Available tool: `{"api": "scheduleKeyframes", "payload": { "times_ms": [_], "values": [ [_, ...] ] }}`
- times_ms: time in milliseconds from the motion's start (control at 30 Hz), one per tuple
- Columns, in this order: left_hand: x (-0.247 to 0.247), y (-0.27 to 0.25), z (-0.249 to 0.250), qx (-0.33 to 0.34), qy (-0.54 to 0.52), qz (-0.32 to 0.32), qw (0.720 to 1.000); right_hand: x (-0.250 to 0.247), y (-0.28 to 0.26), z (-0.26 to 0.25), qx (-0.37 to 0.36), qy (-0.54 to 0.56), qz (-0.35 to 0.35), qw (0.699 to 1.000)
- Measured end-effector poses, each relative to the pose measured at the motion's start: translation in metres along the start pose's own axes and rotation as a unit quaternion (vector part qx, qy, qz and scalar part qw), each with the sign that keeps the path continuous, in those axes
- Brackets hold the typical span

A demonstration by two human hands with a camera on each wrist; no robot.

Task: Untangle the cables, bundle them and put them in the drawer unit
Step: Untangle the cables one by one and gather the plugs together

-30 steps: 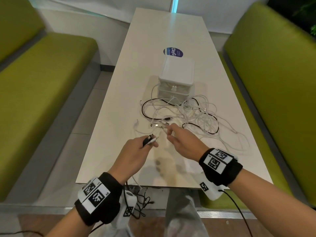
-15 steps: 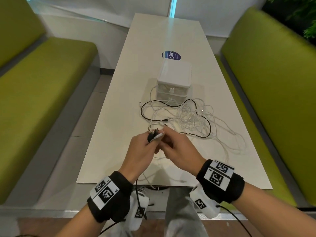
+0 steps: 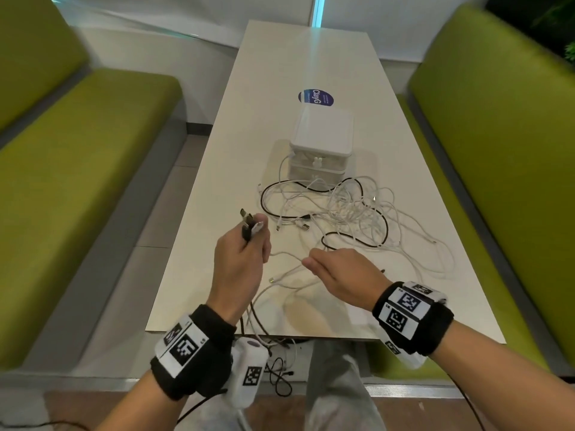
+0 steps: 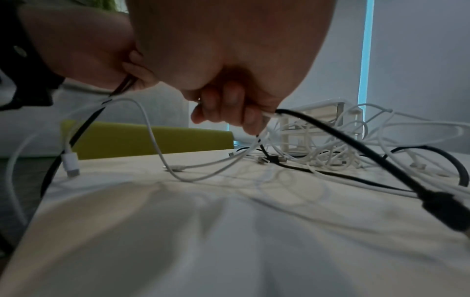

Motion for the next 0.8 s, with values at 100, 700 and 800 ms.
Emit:
{"api": "scheduleKeyframes", "payload": {
  "times_ms": [100,700,800],
  "values": [
    [0.003,0.001,-0.005,-0.001,-0.001,-0.004,1.000,-0.008,-0.001,0.000,-0.001,0.000,0.026,1.000],
    [0.025,-0.005,-0.003,-0.103,-0.080,-0.148,0.980,-0.011,-0.011,-0.012,-0.021,-0.012,0.013,1.000],
    [0.032,-0.005,-0.009,-0.123,-0.026,-0.190,0.974,-0.013,-0.013,-0.013,-0.033,-0.007,0.026,0.999]
  ]
}}
Point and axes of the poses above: each hand's wrist, its own y-axis towards the middle knuckle, its own x-axis out of the palm, z = x × y, the point moved 6 cm from there along y, towards the middle knuckle, and after that the axes turned 4 degrees about -z, right-handed, at the moved point
